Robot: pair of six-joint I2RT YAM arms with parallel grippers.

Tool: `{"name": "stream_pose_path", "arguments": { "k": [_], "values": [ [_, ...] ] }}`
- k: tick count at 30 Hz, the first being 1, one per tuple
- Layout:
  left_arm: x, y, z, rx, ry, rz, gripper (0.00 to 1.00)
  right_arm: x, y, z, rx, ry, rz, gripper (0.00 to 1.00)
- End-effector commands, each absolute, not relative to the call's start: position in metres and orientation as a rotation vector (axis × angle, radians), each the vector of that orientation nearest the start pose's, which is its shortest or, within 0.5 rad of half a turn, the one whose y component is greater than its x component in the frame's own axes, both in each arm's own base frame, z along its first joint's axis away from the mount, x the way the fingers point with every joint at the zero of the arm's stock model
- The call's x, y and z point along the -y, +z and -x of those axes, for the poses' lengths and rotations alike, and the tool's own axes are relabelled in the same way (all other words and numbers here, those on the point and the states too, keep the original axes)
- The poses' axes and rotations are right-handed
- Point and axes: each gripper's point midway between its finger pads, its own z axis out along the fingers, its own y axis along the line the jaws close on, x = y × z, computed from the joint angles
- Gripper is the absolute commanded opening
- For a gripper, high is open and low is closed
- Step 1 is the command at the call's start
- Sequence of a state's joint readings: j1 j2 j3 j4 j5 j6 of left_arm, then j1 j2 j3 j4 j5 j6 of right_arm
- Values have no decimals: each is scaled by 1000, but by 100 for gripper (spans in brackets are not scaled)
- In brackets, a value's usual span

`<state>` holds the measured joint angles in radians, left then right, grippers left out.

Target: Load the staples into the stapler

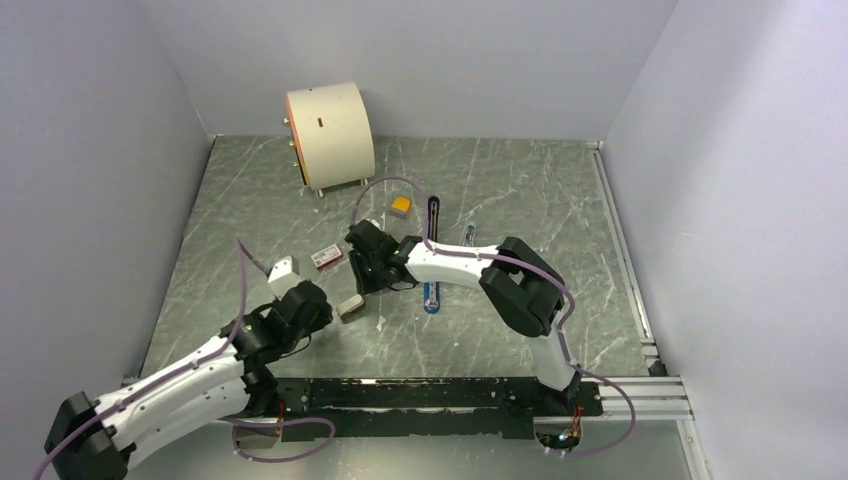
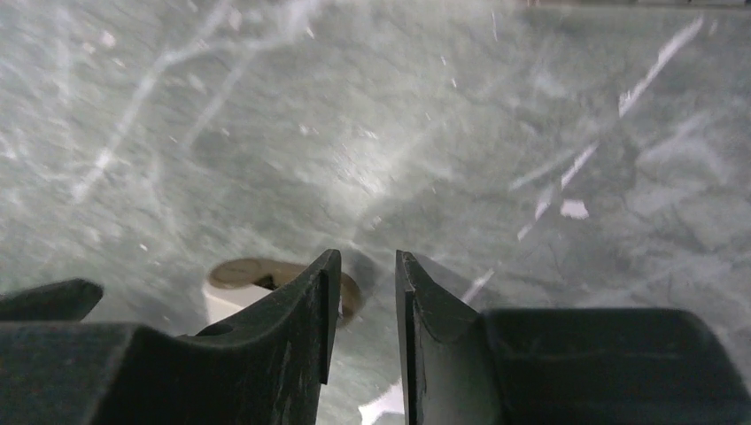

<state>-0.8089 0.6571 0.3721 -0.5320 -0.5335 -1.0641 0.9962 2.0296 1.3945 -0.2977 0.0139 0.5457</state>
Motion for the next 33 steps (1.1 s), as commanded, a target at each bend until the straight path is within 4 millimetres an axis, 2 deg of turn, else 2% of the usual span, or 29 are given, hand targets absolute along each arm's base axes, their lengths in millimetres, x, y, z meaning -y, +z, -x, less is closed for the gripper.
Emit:
{"name": "stream_pose_path", "arguments": {
  "k": [1, 6, 13, 20, 24, 27, 31, 33],
  "values": [
    [140, 49, -189, -2257, -466, 506, 34, -404, 19, -231, -2650, 531, 617, 32],
    [141, 35, -189, -2281, -446, 487, 25, -402, 21, -224, -2660, 563, 636, 32],
    [150, 21, -186, -2323, -467, 446, 23, -399, 20, -208, -2688, 622, 674, 31],
    [146, 20, -193, -2296, -431, 452, 24, -394, 28, -201, -2647, 645, 707, 31],
    [139, 22, -196, -2292, -362, 454, 25, -383, 37, -214, -2603, 559, 639, 31],
    [129, 28, -198, -2273, -299, 460, 30, -379, 48, -229, -2551, 502, 592, 31],
    [118, 51, -201, -2239, -244, 497, 37, -383, 50, -247, -2541, 439, 538, 32],
    [112, 63, -202, -2213, -230, 511, 38, -389, 43, -252, -2555, 427, 533, 31]
  ]
}}
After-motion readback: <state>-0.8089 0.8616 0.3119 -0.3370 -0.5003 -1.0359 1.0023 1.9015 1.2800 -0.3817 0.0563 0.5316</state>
